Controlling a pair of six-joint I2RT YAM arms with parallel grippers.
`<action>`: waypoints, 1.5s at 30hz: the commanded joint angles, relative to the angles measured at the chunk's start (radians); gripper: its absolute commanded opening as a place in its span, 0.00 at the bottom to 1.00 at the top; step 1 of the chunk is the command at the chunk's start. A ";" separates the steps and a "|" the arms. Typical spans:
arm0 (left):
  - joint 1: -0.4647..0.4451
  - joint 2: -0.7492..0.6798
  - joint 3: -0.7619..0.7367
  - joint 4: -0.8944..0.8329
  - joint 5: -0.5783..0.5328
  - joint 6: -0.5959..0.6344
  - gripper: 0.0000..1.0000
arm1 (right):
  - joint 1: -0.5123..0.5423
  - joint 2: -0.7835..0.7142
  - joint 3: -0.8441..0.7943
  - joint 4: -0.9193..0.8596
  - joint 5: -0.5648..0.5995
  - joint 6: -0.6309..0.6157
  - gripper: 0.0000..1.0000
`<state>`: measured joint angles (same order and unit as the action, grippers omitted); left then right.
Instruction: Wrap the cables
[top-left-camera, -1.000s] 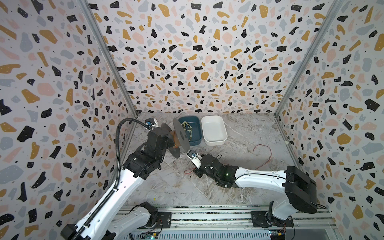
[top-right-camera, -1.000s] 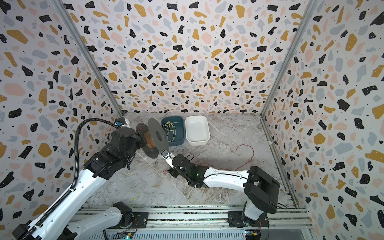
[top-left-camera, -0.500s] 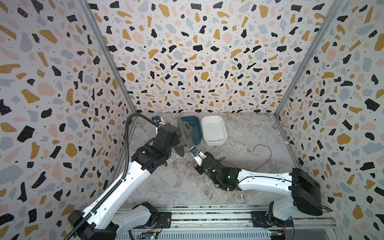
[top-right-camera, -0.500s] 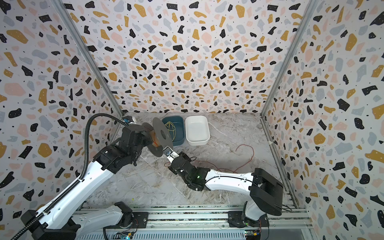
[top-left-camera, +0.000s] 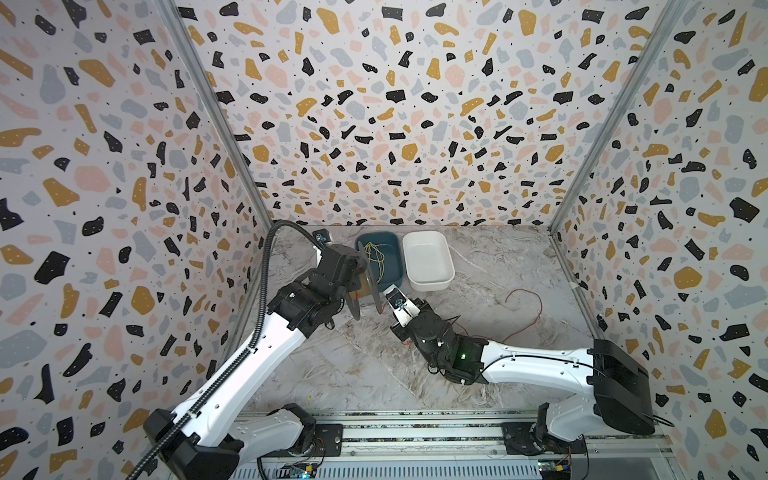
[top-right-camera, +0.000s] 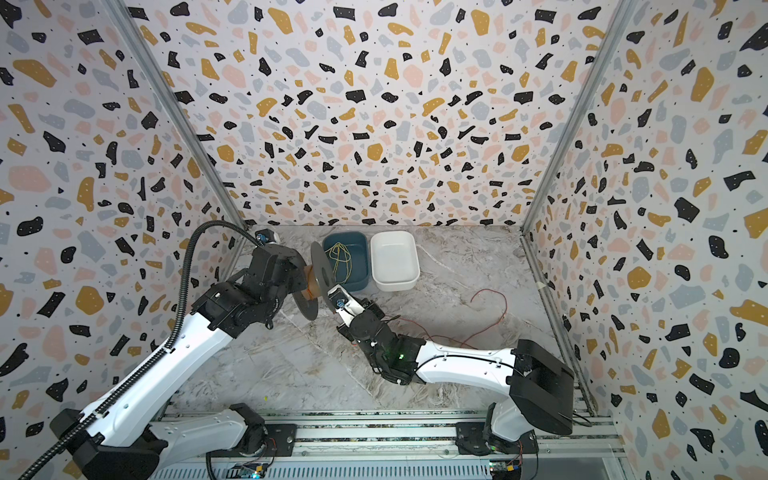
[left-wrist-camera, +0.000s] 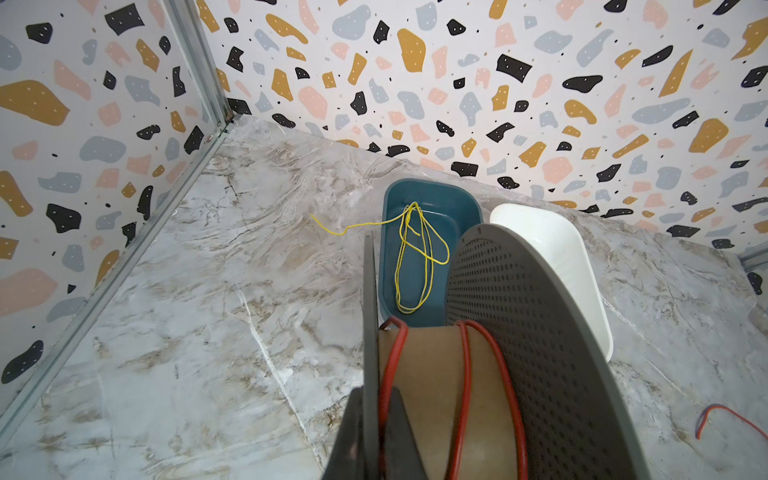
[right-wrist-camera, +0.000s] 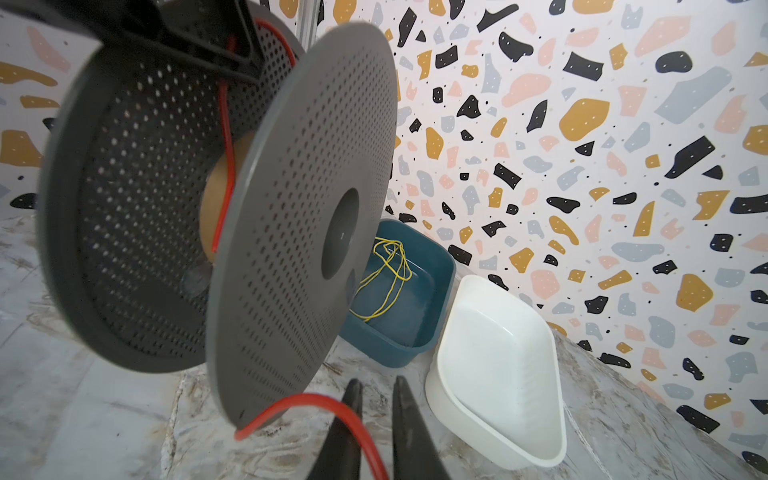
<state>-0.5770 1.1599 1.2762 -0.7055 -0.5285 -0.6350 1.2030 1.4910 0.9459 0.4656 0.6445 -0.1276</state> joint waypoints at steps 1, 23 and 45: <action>-0.004 -0.016 0.032 0.025 0.005 0.029 0.00 | -0.002 -0.043 0.005 0.065 0.013 -0.027 0.16; -0.006 0.084 0.064 0.002 0.177 0.132 0.00 | 0.040 -0.138 -0.014 0.185 -0.060 -0.238 0.17; -0.009 0.006 0.093 -0.017 0.197 0.164 0.00 | -0.188 -0.382 -0.316 -0.019 -0.560 0.144 0.60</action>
<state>-0.5800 1.2133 1.3098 -0.7841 -0.3424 -0.4812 1.0412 1.1492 0.6781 0.4469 0.2420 -0.0727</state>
